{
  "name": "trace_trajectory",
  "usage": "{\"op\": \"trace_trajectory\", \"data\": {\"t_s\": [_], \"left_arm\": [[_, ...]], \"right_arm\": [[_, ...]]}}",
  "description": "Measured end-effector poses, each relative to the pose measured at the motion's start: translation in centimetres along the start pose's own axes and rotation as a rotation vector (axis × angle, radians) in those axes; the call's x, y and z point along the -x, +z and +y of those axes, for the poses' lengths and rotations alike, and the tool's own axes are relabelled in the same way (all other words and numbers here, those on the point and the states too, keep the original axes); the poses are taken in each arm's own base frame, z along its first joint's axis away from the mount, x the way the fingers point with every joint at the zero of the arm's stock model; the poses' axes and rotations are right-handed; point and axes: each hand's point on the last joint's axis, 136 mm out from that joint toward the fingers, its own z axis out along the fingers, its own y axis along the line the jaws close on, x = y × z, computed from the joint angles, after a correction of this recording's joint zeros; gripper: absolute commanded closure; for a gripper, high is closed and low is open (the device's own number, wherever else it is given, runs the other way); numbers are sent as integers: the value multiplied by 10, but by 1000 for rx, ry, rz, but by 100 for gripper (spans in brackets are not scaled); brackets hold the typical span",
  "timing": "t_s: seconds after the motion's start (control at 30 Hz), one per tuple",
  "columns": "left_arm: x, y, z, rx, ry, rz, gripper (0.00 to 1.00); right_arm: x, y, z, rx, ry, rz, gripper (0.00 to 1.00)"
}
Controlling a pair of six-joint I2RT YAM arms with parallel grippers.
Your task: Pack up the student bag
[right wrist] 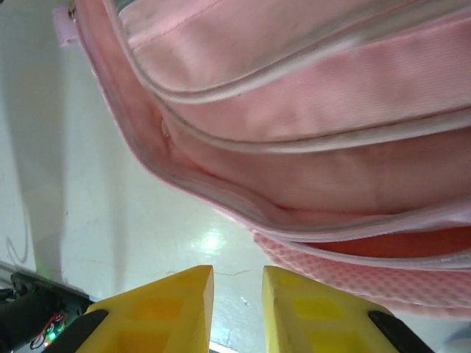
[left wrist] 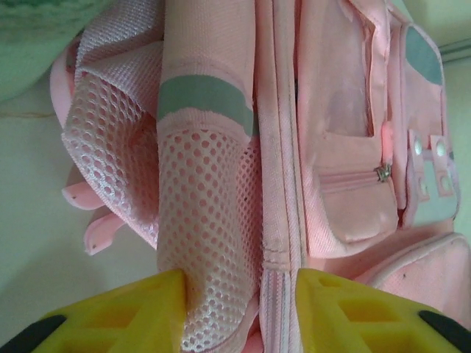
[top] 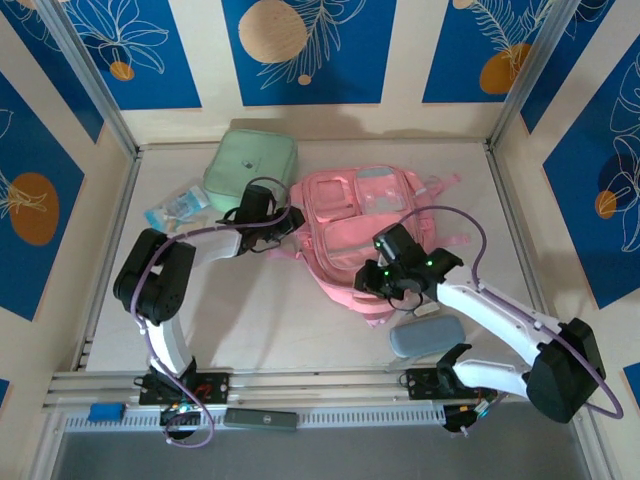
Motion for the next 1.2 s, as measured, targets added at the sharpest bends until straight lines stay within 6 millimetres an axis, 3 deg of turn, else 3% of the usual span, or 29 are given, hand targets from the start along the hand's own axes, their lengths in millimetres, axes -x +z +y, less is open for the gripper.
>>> {"op": "trace_trajectory", "data": {"t_s": [0.2,0.43,0.7,0.83,0.93,1.07,1.2], "left_arm": [[-1,2,5,25,-16,-6,55],[0,1,24,108,-30,-33,54],[-2,13,20,107,-27,-22,72],[-1,19,12,101,-11,-16,91],[-1,19,10,98,-4,-19,100],[-4,18,9,95,3,-22,100],[-15,12,7,98,5,-33,100]], "right_arm": [[-6,10,-8,-27,35,20,76],[-17,11,-2,-34,15,20,76],[-22,23,-14,-56,51,26,76],[-19,35,-18,-77,66,36,77],[-10,40,-23,-88,83,31,78],[16,44,-36,-83,104,-6,80],[43,47,-61,-103,138,-18,81]]}}
